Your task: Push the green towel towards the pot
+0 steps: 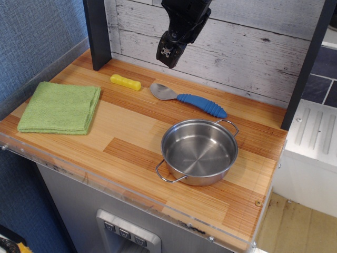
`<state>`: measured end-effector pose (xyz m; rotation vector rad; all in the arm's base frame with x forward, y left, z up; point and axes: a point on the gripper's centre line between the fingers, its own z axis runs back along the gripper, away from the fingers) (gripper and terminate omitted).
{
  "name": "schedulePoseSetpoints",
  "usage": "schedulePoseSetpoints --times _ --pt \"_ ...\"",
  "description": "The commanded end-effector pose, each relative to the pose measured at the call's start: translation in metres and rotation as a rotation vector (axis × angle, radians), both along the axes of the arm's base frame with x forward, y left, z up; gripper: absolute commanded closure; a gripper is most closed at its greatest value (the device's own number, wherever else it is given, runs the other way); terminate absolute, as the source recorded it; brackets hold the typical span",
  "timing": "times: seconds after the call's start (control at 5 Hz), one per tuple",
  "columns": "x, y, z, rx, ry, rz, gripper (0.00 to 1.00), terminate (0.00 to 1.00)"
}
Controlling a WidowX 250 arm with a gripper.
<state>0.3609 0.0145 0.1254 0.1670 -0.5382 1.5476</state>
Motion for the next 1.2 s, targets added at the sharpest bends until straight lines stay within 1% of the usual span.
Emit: schedulePoseSetpoints --times 0.0,0.2,0.4,0.6,0.8,1.0 --pt "0.000 0.000 0.000 0.000 0.000 0.000 0.00 0.00" --pt "-0.006 0.025 0.021 0.067 -0.002 0.038 0.00 0.00" --pt "-0.016 0.061 0.032 0.094 0.012 0.118 0.00 0.00" --pt "-0.028 0.101 0.030 0.059 0.014 0.217 0.00 0.00" --pt "-0.037 0.140 0.013 -0.003 0.037 0.309 0.00 0.00" --pt "-0.046 0.165 -0.005 -0.060 0.050 0.370 0.00 0.00"
